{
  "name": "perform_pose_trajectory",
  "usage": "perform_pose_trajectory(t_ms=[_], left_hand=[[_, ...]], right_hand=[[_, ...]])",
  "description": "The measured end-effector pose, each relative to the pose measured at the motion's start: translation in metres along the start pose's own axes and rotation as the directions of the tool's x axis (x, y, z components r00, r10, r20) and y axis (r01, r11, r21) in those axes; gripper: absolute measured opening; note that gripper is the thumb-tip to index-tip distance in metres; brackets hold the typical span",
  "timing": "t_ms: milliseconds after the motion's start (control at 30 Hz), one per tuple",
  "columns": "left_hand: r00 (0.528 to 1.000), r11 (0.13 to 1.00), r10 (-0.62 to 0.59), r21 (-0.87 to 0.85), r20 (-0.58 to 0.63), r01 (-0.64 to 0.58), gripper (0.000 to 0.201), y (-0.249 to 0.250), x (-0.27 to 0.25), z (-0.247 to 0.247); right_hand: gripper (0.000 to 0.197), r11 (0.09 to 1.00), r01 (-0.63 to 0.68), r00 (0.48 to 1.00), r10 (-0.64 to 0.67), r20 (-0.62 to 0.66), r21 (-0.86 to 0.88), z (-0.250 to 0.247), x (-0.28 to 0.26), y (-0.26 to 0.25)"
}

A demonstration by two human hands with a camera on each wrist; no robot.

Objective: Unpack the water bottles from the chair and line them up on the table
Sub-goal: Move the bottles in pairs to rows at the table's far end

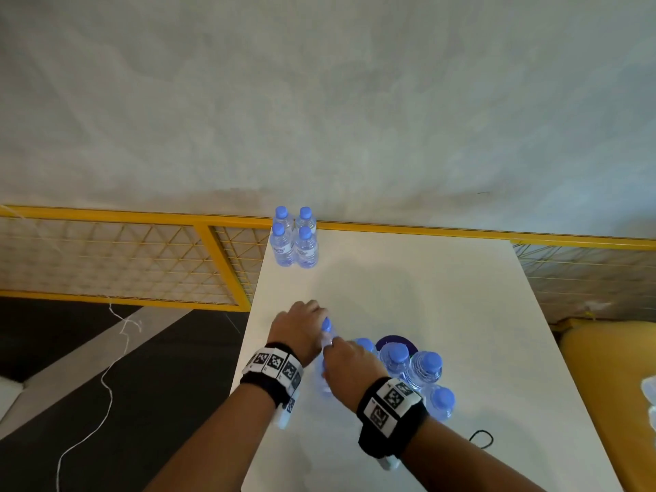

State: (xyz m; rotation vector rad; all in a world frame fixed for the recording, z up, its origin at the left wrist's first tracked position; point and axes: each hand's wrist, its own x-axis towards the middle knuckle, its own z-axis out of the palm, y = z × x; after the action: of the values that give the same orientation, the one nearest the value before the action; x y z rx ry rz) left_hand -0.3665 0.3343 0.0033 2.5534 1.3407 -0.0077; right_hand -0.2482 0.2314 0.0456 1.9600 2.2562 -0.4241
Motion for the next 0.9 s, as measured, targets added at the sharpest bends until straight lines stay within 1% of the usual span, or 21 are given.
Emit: perform_pose_trajectory(t_ms=[67,167,233,300,367,400,533,600,700,767,800,833,867,900], left_hand=[[0.999,0.999,0.005,0.038,-0.042,-0.004,0.018,-0.004,0.019,-0.012],[0.993,0.998,0.005,0.056,-0.115,0.001,0.008,-0.011,0.056,-0.034],[0.988,0.997,0.025,0.076,-0.149,-0.014,0.005,-0.015,0.087,-0.049],[0.987,0.996,0.038,0.081,-0.158,-0.025,0.006,-0.020,0.121,-0.060],[0.989,0.995,0.040,0.091,-0.142,-0.027,0.010,-0.026,0.156,-0.065],[0.990,0.994,0.038,0.105,-0.132,-0.024,0.009,-0.030,0.172,-0.066],[0.994,0.991,0.065,0.124,-0.084,-0.054,0.015,-0.047,0.227,-0.061],[0.996,0.990,0.064,0.127,-0.067,-0.055,0.017,-0.053,0.248,-0.057],[0.999,0.995,0.043,0.086,-0.008,-0.042,0.019,-0.064,0.274,-0.049],[0.999,0.996,0.032,0.079,0.011,-0.033,0.017,-0.072,0.286,-0.044],[0.999,0.997,0.030,0.072,0.018,-0.031,0.016,-0.075,0.290,-0.041],[0.999,0.998,0.032,0.059,0.017,-0.033,0.015,-0.078,0.294,-0.039],[0.999,0.998,0.036,0.051,0.014,-0.037,0.014,-0.080,0.296,-0.038],[0.999,0.998,0.044,0.050,0.011,-0.045,0.013,-0.081,0.298,-0.039]], right_hand=[[0.025,0.999,-0.023,0.999,0.025,-0.039,0.049,-0.015,0.012,0.006],[0.022,0.991,-0.041,0.993,0.054,-0.103,0.130,-0.041,0.040,0.022],[0.022,0.988,-0.069,0.989,0.086,-0.116,0.141,-0.055,0.062,0.035],[0.029,0.985,-0.100,0.985,0.119,-0.128,0.140,-0.060,0.089,0.048],[0.037,0.985,-0.123,0.981,0.139,-0.133,0.123,-0.061,0.116,0.059],[0.037,0.984,-0.132,0.981,0.147,-0.127,0.119,-0.059,0.129,0.063],[0.021,0.981,-0.159,0.984,0.167,-0.064,0.115,-0.048,0.175,0.082],[0.021,0.981,-0.170,0.982,0.176,-0.062,0.098,-0.042,0.196,0.092],[0.024,0.987,-0.145,0.986,0.150,-0.072,0.063,-0.038,0.220,0.104],[0.024,0.991,-0.128,0.988,0.132,-0.083,0.044,-0.037,0.236,0.111],[0.024,0.987,-0.134,0.985,0.142,-0.095,0.082,-0.040,0.241,0.114],[0.024,0.981,-0.154,0.985,0.162,-0.067,0.117,-0.042,0.248,0.117],[0.023,0.981,-0.142,0.987,0.150,-0.055,0.131,-0.044,0.254,0.119],[0.021,0.980,-0.154,0.987,0.159,-0.033,0.122,-0.047,0.259,0.120]])
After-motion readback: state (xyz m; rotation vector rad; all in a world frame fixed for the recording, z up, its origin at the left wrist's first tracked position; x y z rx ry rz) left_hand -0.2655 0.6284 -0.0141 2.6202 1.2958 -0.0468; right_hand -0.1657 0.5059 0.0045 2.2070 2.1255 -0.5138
